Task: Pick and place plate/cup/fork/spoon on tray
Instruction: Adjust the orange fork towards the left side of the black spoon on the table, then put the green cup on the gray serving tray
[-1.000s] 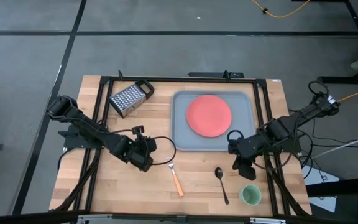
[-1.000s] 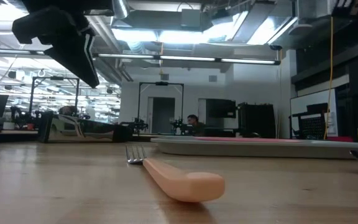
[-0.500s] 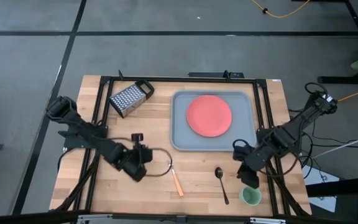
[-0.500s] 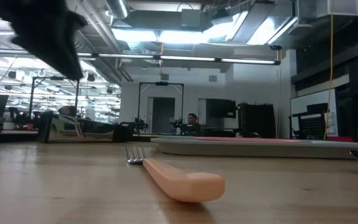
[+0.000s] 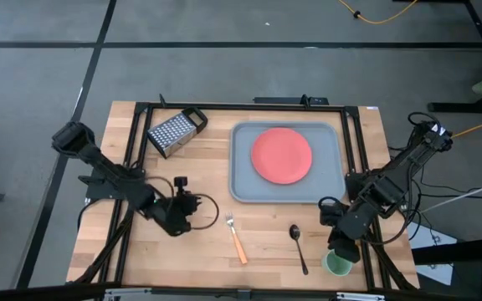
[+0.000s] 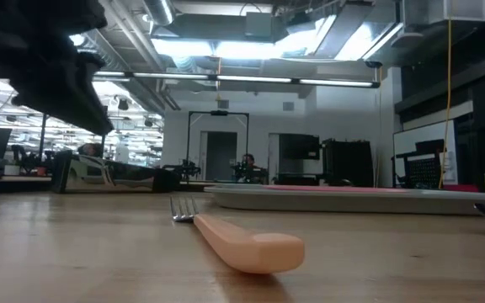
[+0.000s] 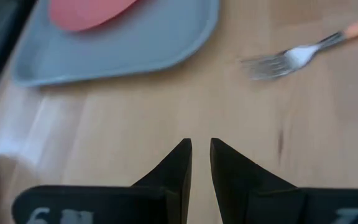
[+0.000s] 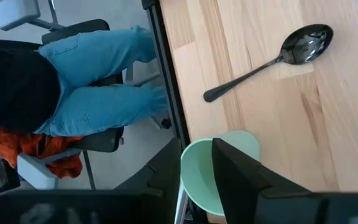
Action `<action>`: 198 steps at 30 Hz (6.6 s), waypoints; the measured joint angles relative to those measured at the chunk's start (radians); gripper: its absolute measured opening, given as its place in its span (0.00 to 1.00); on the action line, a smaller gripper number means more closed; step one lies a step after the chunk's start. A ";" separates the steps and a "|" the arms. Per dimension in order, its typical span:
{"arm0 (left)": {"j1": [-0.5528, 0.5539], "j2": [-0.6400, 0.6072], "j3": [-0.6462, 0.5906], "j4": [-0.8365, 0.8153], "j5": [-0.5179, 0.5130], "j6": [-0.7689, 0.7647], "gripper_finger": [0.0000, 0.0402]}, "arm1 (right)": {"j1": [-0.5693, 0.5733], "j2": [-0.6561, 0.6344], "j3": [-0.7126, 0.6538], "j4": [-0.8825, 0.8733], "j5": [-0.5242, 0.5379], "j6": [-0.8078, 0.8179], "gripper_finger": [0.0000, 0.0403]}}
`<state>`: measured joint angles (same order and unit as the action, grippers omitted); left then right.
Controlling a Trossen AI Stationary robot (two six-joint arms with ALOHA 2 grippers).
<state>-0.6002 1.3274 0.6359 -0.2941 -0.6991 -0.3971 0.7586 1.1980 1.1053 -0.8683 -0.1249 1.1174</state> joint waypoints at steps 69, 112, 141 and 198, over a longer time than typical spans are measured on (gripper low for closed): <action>0.082 0.688 0.904 -0.636 0.616 -0.387 0.00 | 0.044 0.068 -0.001 -0.366 0.229 -0.042 0.22; 0.197 0.808 0.918 -0.431 0.693 -0.348 0.00 | 0.044 0.068 -0.001 -0.364 0.239 -0.107 0.22; 0.203 0.836 1.181 -0.744 0.624 -0.114 0.00 | 0.044 0.068 -0.001 -0.365 0.237 -0.107 0.22; 0.513 -1.135 -0.590 0.274 0.551 0.458 0.00 | 0.003 0.068 0.026 -0.337 0.128 0.037 0.22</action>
<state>-0.0872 0.1924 0.0460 -0.0203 -0.1477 0.0612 0.7612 1.2655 1.1309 -1.2053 0.0032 1.1540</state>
